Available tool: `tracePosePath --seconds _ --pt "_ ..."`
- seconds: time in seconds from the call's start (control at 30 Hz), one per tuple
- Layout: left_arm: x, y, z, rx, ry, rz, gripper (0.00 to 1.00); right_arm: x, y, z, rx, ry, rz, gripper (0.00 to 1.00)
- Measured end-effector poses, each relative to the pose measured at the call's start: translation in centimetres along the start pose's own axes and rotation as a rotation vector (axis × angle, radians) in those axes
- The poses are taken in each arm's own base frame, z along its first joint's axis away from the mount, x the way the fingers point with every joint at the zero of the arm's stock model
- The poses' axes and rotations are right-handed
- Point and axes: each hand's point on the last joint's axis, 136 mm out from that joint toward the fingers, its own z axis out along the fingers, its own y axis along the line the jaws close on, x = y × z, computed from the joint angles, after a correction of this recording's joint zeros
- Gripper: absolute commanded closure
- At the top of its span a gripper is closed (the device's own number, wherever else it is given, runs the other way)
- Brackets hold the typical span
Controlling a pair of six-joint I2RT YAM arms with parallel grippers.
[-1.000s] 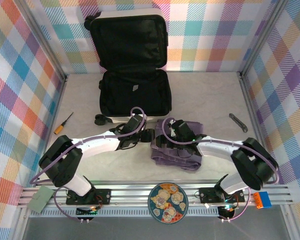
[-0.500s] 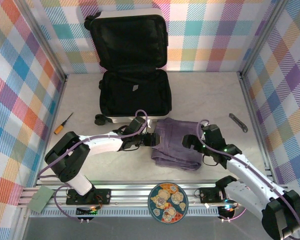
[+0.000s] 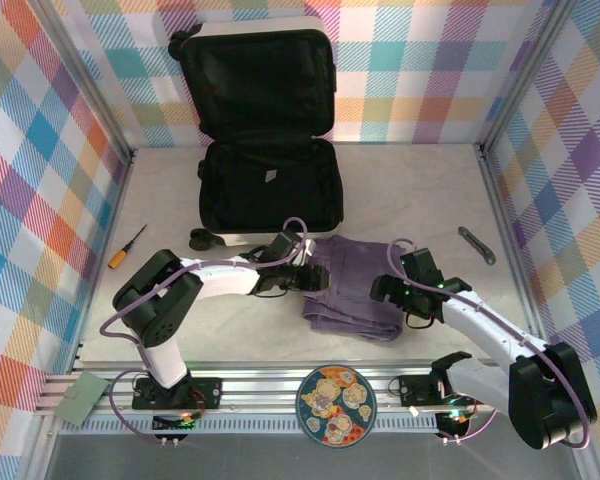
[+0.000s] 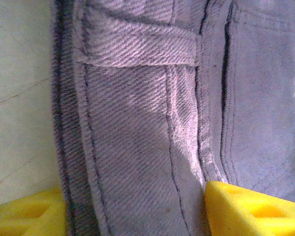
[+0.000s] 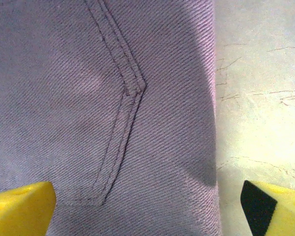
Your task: Pack the luggage
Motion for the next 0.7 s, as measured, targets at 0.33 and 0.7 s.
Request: tracePosePath --seconds 0.33,0.7 --pt "-0.1 -0.6 0.8 0.005 0.03 0.001 0.37 -0.2 1.5 1.3 -0.061 0.038 0.05 0.11" --pt "0.5 -2.3 1.8 0.025 0.054 0.037 0.75 -0.4 3.1 2.1 -0.137 0.058 0.059 0.42"
